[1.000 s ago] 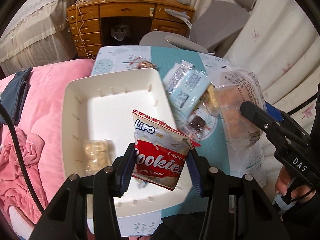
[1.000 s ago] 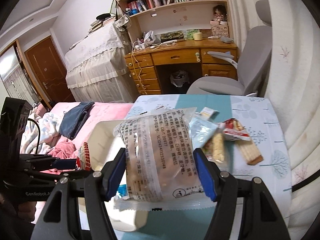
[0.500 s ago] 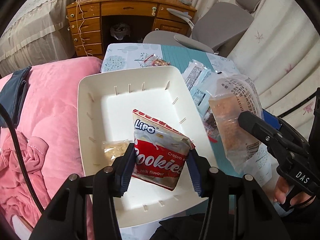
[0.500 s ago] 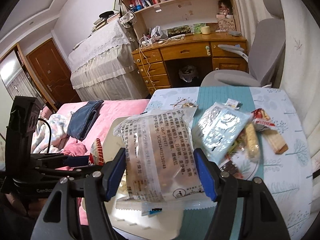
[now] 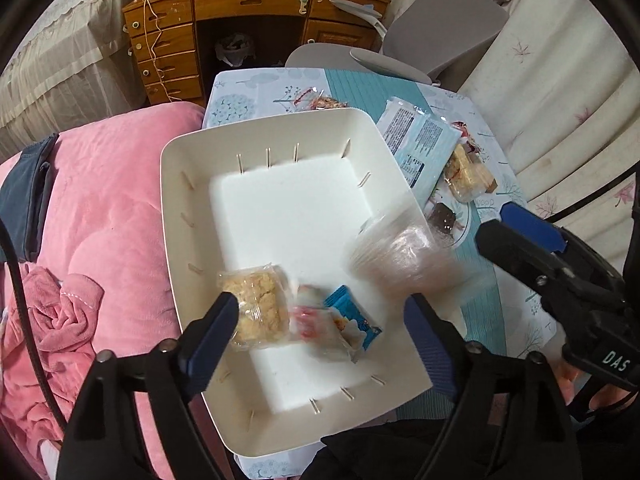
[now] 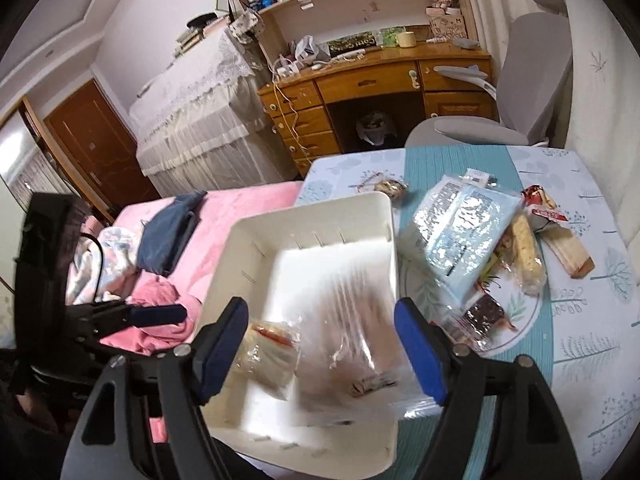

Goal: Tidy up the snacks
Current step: 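Open both tools to release the packets into the white tray, then move both tools back from the tray to the snack pile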

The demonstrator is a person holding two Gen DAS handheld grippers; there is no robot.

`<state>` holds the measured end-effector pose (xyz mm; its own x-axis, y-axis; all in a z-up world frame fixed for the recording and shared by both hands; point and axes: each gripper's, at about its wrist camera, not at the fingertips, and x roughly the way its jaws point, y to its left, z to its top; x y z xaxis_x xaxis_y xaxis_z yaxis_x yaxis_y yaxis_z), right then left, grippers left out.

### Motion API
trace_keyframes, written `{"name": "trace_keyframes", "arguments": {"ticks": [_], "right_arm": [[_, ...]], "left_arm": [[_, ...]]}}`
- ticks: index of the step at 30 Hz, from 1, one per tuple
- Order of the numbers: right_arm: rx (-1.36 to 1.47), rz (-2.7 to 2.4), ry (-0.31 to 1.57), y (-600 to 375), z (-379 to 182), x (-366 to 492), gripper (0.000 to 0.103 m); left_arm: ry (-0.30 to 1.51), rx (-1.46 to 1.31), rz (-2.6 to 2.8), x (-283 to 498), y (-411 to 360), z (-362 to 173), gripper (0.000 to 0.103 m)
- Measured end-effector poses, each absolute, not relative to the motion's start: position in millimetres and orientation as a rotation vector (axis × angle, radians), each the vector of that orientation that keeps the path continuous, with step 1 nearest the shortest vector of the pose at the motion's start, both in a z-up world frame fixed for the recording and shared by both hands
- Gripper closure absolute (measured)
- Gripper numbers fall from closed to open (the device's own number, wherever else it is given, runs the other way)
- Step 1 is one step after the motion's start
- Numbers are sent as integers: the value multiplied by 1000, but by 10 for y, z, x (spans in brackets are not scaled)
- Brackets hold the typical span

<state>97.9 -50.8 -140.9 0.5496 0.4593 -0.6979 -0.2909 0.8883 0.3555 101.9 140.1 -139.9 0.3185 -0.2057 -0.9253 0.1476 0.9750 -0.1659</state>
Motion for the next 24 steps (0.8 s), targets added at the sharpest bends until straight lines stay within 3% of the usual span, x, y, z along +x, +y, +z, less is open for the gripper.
{"name": "trace_keyframes", "arguments": {"ticks": [24], "right_arm": [[214, 400, 945, -1059, -1460, 862, 26]], "left_arm": [[1193, -68, -204, 943, 866, -1353, 14]]}}
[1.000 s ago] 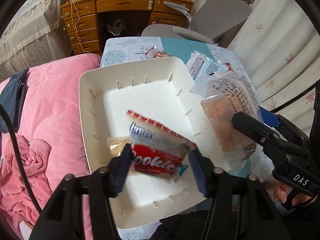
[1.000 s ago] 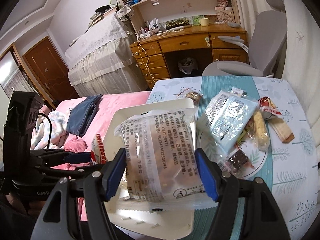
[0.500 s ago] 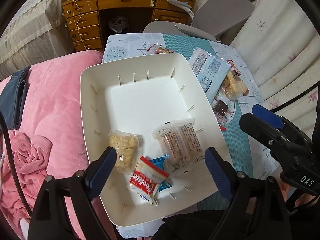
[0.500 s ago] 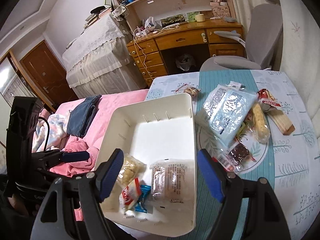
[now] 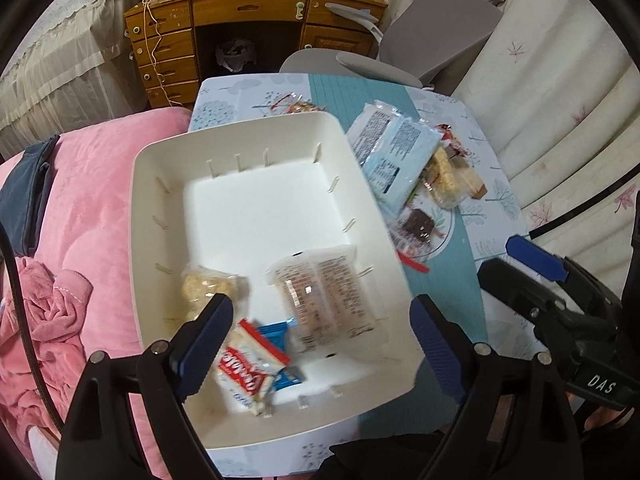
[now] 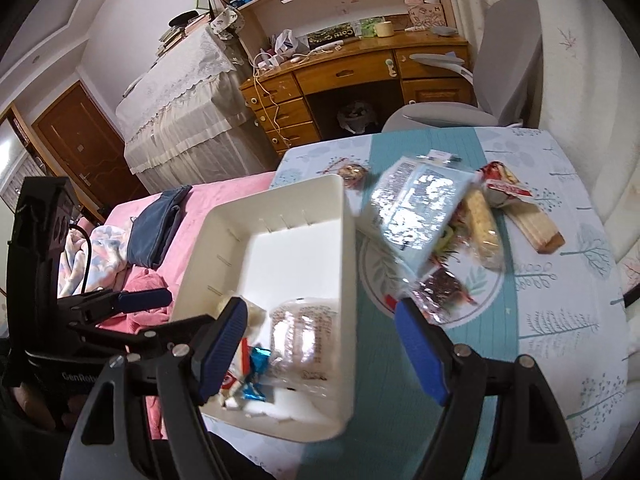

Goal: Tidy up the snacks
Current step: 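Move both tools back from the tray to the snack pile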

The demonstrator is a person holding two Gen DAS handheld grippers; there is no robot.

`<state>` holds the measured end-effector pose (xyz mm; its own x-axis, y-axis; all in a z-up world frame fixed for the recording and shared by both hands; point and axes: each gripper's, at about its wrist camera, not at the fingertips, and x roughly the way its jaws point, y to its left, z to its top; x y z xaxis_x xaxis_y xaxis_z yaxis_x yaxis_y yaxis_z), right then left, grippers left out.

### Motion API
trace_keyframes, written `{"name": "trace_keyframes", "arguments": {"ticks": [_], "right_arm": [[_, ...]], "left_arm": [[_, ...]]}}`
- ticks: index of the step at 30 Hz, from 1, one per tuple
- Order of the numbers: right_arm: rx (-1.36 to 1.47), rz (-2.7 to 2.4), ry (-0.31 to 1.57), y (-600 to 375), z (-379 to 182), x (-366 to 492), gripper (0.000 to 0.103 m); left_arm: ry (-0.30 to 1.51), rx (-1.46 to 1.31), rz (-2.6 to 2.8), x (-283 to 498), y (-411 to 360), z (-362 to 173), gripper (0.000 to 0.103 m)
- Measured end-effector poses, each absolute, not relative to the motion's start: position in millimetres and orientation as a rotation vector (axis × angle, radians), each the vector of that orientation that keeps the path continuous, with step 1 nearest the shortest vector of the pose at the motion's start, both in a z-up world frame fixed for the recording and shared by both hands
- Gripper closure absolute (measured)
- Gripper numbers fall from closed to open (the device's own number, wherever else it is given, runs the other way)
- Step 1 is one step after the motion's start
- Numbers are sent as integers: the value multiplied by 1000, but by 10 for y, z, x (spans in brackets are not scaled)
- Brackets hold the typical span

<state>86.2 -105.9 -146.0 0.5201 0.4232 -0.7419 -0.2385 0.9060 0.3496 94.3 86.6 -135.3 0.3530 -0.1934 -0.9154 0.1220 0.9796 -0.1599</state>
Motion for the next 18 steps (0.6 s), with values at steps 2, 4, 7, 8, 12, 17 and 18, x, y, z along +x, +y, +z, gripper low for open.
{"name": "trace_keyframes", "arguments": {"ticks": [2, 4, 7, 8, 12, 17, 18], "right_arm": [[215, 395, 951, -1154, -1467, 865, 26], [215, 388, 958, -1272, -1489, 873, 26], [222, 377, 970, -1470, -1512, 905, 26], [223, 375, 973, -1517, -1518, 913, 26], [229, 363, 985, -1751, -1531, 970, 26], [255, 349, 1012, -2024, -1581, 1079, 26], [258, 346, 1020, -2075, -1601, 1106, 26]], "left_arm": [[1182, -72, -199, 968, 760, -1335, 14], [1175, -74, -198, 1002, 674, -1318, 14], [1161, -81, -194, 1089, 520, -1281, 14], [1155, -82, -193, 1130, 470, -1264, 14], [1128, -73, -185, 1308, 239, -1191, 14], [1110, -63, -187, 1556, -33, -1145, 14], [1106, -56, -189, 1604, -86, -1142, 14]]}}
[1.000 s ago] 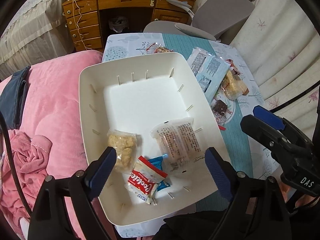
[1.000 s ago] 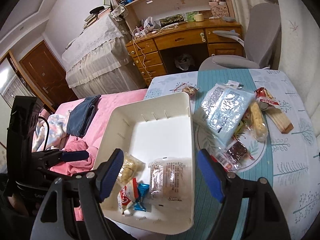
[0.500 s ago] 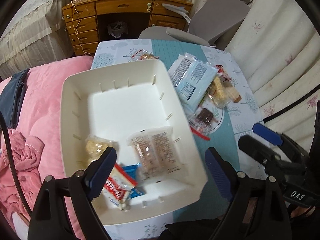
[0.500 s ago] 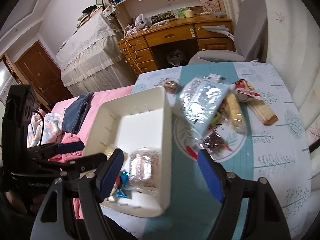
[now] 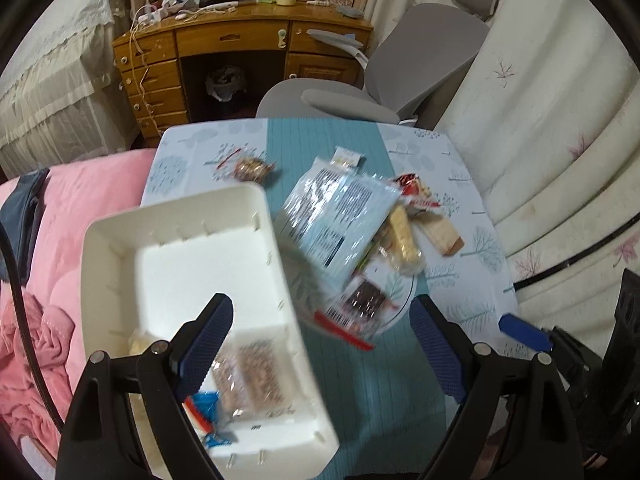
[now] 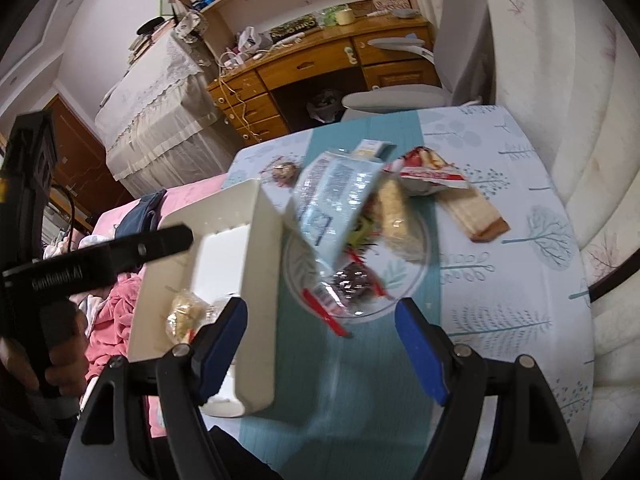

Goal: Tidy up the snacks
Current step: 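Move both tools back from the tray to the snack pile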

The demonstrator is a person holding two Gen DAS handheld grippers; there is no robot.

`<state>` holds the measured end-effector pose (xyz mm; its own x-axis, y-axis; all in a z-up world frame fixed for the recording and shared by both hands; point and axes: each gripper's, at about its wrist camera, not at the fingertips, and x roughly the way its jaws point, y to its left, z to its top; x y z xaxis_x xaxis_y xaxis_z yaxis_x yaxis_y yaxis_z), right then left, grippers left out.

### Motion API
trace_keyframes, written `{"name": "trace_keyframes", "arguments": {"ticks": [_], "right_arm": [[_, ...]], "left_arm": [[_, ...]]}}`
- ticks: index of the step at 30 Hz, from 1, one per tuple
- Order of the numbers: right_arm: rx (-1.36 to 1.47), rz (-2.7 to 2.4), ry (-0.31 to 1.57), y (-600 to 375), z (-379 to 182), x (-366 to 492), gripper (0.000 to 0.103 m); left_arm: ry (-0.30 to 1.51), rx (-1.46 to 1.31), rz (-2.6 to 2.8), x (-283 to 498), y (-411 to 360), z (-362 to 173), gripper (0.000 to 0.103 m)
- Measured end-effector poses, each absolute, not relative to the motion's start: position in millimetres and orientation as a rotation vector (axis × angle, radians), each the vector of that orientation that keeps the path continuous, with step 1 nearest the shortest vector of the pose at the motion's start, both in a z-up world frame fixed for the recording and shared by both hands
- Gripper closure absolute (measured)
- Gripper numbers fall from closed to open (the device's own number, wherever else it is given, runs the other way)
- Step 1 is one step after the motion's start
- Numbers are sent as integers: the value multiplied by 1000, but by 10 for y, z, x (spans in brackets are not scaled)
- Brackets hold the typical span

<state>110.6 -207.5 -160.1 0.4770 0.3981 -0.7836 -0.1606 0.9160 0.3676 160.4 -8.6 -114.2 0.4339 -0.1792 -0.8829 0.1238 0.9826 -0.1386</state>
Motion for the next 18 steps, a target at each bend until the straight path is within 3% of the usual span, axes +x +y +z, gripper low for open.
{"name": "trace_keyframes", "arguments": {"ticks": [18], "right_arm": [[262, 346, 1097, -2404, -2018, 1766, 26]], "left_arm": [[1262, 138, -218, 2607, -790, -1622, 14]]}}
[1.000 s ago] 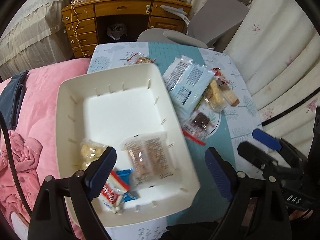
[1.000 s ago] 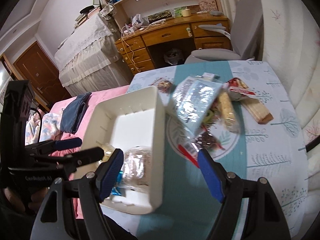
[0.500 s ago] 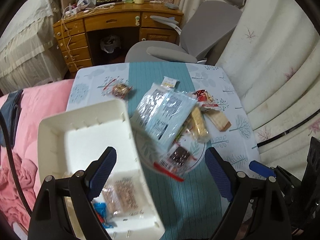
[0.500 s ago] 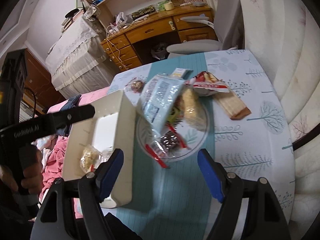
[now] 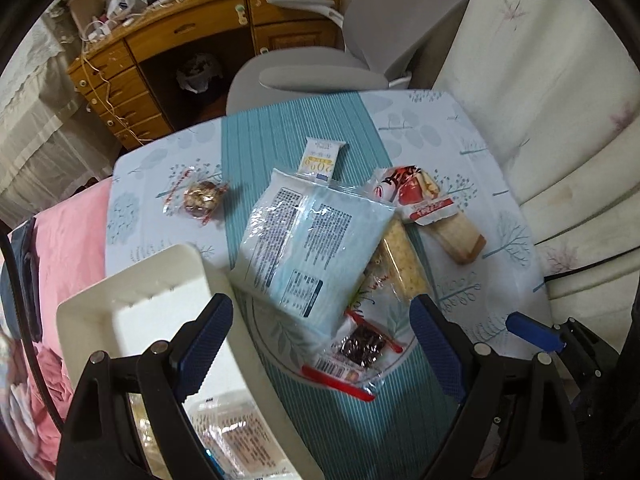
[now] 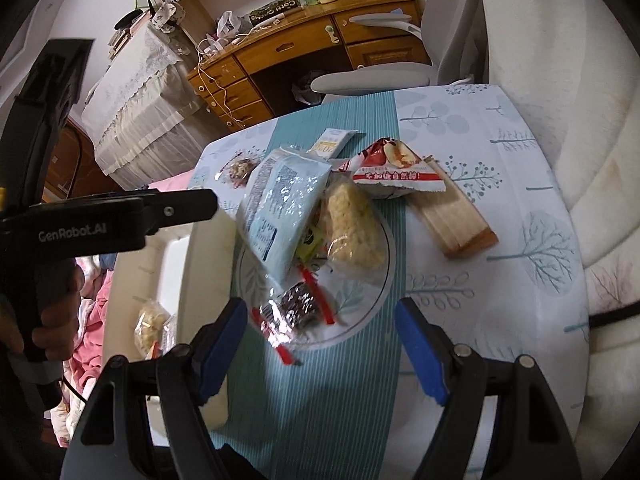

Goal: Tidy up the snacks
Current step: 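Move both tools back from the tray to the snack pile, then grasp the clear crumbly pastry bag with right tool while left tool reaches the light blue bag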

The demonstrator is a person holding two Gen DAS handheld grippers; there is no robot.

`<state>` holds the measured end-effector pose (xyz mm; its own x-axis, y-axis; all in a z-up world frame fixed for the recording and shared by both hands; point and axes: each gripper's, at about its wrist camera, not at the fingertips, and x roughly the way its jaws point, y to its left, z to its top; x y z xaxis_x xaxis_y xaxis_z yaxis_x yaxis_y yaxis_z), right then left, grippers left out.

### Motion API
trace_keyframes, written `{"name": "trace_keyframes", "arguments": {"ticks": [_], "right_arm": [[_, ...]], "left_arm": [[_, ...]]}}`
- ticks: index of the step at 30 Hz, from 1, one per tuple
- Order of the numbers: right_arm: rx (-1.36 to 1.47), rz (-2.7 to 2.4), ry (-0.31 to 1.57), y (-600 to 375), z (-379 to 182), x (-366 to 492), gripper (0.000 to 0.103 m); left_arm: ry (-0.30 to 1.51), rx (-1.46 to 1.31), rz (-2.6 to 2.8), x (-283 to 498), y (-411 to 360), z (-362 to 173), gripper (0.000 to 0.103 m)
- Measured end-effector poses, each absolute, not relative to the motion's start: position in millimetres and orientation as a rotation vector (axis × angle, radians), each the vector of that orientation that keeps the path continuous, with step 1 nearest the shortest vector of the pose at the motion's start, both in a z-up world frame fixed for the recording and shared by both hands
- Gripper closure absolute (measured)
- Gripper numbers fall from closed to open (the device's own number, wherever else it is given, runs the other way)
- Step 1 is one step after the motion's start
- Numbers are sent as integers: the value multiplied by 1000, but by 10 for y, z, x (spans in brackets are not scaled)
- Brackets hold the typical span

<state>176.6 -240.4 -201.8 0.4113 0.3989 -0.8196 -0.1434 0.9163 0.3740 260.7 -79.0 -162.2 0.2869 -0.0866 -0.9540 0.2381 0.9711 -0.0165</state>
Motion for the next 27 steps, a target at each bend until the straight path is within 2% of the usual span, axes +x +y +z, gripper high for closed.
{"name": "trace_keyframes", "arguments": {"ticks": [8, 10, 24, 27], "right_arm": [[232, 310, 1105, -2334, -2320, 2067, 26], [215, 301, 1114, -2316, -2412, 2129, 26], [171, 278, 1094, -2264, -2808, 2418, 26], [169, 278, 1080, -2275, -2841, 2452, 31]], "left_arm": [[1373, 205, -212, 2985, -936, -2087, 14], [1396, 226, -208, 3080, -978, -2199, 11], [1496, 232, -210, 3455, -1178, -2705, 6], [1505, 224, -211, 3492, -1192, -2782, 5]]}}
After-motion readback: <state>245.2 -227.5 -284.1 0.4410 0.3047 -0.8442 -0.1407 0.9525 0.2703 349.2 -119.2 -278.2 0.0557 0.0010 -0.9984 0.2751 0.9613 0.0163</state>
